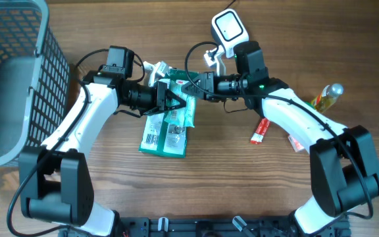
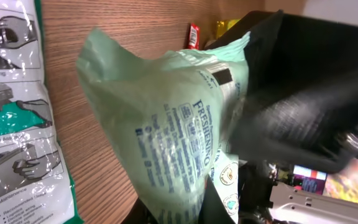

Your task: Scan the item barcode

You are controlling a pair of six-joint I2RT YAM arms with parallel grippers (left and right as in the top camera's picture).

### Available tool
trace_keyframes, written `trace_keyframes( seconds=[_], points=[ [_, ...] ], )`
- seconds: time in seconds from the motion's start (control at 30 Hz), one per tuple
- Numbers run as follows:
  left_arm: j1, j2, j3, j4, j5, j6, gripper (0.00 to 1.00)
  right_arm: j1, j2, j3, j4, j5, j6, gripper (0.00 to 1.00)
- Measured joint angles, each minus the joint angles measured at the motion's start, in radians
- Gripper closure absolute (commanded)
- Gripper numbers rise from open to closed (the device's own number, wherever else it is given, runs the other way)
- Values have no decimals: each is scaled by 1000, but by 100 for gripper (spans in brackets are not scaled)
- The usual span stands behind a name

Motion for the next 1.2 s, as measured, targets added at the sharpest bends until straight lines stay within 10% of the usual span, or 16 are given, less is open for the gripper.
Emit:
trace_keyframes(
  seconds=[0.17,0.23,0.67,0.83,1.2],
  points=[
    [-8,0,0,-6,-13,13,45,-3,0,-2,0,8,3,96],
    [-13,0,0,-26,-26,21,42,-2,0,-2,4,11,3,96],
    [-18,0,0,-128,-66,67,62,-2,0,-2,4,18,2,96],
    [-18,0,0,-172,-73,103,96,-2,0,-2,5,17,5,96],
    [-19,0,1,-176,-132,128,69,-1,0,-3,12,10,5,96]
  ],
)
